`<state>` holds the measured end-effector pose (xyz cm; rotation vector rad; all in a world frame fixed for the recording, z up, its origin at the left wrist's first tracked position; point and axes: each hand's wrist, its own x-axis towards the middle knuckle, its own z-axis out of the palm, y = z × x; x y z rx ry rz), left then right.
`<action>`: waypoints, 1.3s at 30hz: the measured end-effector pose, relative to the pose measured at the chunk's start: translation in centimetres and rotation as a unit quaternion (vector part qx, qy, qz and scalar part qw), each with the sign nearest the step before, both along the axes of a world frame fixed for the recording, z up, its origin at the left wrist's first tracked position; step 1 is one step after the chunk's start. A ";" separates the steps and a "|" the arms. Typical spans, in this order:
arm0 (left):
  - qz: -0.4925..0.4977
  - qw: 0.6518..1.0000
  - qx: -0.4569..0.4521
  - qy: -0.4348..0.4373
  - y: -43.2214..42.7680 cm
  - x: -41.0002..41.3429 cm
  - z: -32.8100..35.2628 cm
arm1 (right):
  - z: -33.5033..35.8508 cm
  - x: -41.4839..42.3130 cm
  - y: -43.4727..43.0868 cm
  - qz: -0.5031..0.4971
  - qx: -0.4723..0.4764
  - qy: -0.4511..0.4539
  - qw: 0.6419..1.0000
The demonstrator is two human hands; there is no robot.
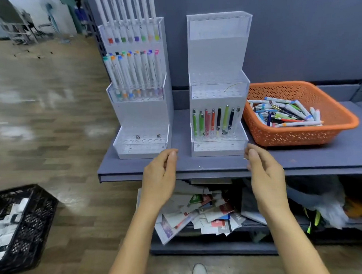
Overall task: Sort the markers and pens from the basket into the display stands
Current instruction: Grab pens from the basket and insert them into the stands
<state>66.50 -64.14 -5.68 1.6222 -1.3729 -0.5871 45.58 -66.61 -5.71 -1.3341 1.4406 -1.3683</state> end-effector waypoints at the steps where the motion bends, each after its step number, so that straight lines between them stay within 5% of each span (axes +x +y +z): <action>1: 0.003 1.000 0.009 0.026 0.6 -0.5 -0.3 | -0.3 -0.4 0.9 -0.004 0.005 -0.014 1.000; 8: -0.006 0.994 0.029 0.103 3.3 -4.1 -2.1 | -1.3 -4.8 5.8 -0.041 0.024 -0.028 0.998; 21: -0.074 0.995 -0.018 0.065 -3.0 -15.3 1.1 | 0.8 -15.8 0.8 -0.105 -0.019 0.032 0.994; 31: -0.104 0.978 -0.082 -0.161 -12.2 -24.3 5.4 | 2.7 -22.1 -12.5 -0.024 -0.134 0.301 0.944; 35: -0.130 0.953 0.003 -0.273 -16.9 -25.9 5.7 | 3.5 -22.8 -17.8 0.042 -0.067 0.418 0.905; 39: -0.165 0.928 0.060 -0.327 -20.5 -27.3 5.2 | 5.1 -22.3 -20.5 0.099 0.049 0.560 0.821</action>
